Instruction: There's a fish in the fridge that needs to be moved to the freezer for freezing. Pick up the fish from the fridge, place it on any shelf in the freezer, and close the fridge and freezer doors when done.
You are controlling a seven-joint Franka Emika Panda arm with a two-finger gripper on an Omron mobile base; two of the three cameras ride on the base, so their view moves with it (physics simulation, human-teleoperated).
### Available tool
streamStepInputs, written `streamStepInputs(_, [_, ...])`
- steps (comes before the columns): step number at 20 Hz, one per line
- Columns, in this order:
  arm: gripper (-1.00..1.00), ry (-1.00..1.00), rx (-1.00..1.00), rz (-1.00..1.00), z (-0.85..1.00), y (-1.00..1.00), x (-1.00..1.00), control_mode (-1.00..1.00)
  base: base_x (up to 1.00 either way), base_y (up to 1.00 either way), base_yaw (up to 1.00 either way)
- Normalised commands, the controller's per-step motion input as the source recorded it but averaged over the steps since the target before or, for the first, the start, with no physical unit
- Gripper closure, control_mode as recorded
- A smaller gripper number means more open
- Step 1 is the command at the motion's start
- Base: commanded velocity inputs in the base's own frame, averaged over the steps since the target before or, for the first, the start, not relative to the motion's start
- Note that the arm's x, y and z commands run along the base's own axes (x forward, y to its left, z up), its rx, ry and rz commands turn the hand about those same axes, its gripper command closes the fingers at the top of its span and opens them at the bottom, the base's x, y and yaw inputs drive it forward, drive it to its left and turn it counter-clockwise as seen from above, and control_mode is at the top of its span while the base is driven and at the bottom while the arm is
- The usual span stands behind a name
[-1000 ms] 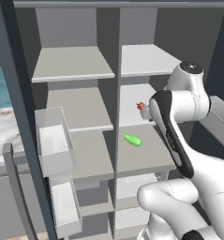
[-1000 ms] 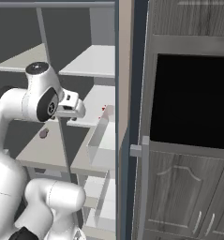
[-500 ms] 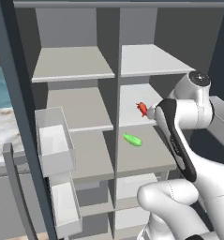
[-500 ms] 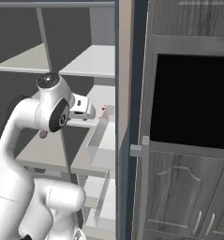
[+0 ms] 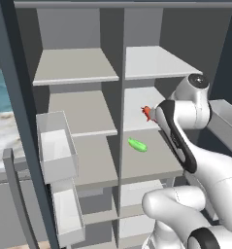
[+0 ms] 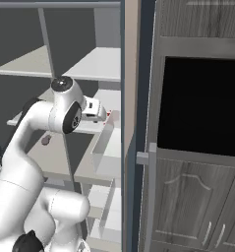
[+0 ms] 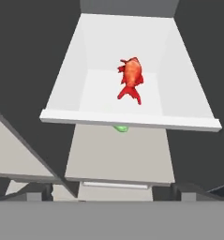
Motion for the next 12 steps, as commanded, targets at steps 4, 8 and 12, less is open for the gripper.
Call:
streamStepInputs(4, [-1.00, -0.01, 0.00, 0.00, -0.23, -0.19, 0.31, -1.00, 0.00, 0.00, 0.00])
streamStepInputs(8, [-1.00, -0.04, 0.00, 0.00, -0.29, -0.12, 0.30, -1.00, 0.00, 0.00, 0.00])
streamStepInputs(12, [-1.00, 0.00, 0.00, 0.00, -0.18, -0.15, 0.31, -1.00, 0.00, 0.00, 0.00])
